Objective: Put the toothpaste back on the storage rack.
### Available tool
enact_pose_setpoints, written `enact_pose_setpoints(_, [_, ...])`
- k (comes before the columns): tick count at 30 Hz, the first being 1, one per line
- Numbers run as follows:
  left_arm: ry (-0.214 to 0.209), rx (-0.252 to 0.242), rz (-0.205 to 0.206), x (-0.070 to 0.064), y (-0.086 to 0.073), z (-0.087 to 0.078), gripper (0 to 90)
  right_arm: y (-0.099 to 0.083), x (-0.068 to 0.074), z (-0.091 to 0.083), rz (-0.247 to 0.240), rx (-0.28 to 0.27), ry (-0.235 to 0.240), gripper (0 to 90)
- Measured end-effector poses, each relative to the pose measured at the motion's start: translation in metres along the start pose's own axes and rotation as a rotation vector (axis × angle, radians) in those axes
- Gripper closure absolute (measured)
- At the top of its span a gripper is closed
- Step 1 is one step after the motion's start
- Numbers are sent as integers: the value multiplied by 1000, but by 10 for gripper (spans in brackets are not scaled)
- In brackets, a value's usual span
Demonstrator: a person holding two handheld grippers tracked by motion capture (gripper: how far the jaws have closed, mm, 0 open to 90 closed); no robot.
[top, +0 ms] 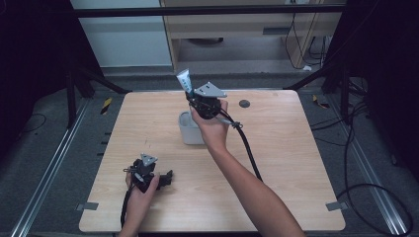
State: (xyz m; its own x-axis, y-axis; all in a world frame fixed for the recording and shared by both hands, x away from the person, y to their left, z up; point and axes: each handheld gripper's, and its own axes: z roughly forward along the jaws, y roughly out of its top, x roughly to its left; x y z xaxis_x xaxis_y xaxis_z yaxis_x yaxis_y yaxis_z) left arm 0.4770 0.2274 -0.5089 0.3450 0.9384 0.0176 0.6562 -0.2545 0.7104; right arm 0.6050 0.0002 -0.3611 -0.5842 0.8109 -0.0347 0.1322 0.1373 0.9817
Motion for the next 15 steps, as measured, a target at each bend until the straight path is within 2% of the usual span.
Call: enact_pose_setpoints(15, [0, 0, 0, 0, 0, 0, 0, -23, -3, 6, 15, 41, -7, 774])
